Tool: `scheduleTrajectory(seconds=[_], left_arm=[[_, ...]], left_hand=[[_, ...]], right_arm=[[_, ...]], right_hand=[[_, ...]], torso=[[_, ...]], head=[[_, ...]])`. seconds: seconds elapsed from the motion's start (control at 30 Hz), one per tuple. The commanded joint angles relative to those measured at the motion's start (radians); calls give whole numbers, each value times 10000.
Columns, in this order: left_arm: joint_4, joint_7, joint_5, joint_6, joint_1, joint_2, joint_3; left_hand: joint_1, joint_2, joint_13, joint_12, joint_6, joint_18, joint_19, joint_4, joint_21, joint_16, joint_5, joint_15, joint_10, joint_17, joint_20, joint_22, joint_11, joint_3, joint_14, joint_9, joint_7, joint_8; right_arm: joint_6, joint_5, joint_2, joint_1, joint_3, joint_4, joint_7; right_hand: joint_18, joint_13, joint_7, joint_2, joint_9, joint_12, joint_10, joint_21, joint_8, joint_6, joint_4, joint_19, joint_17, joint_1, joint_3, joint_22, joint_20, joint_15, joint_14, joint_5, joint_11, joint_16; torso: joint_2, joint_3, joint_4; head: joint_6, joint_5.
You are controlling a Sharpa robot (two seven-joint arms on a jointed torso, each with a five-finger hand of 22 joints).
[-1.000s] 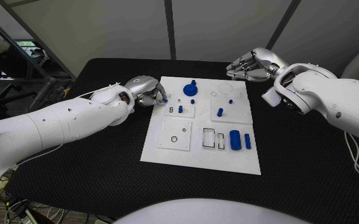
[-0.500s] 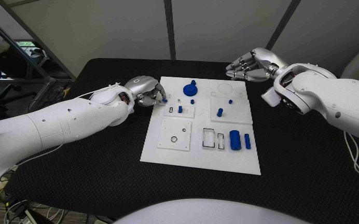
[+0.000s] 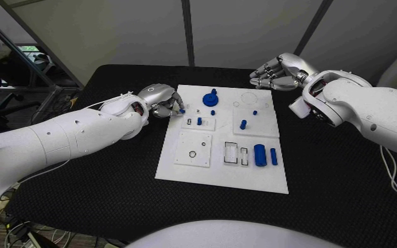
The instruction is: Assemble the parts on the task board
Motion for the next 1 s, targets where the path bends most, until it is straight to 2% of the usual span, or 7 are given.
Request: scheduleTrajectory(seconds=[0.03, 1.0], left_arm=[[9, -54, 33, -104, 13, 5, 9], [-9, -29, 177, -65, 13, 15, 43]], left_hand=[[-112, 6, 12, 4, -56, -167, 489, 82, 44, 61, 2, 80, 13, 2627, 85, 2043, 88, -6, 1055, -19, 5, -55], [-193, -23, -12, -17, -246, -166, 492, 231, 40, 61, -2, 150, 1, 2627, 146, 2043, 170, -58, 1055, -78, 89, -263]], right_arm=[[-61, -8, 7, 16, 5, 8, 75], [-45, -14, 9, 16, 5, -1, 70]], right_hand=[[58, -11, -24, 96, 6, 22, -77, -43, 10, -67, 6, 94, -16, -5, 56, -10, 7, -13, -88, 41, 4, -23], [58, -11, -24, 96, 6, 22, -77, -43, 10, -67, 6, 94, -16, -5, 56, -10, 7, -13, -88, 41, 4, -23]], torso=[[6, 5, -1], [-3, 3, 8]], head=[[-13, 5], [-23, -10]])
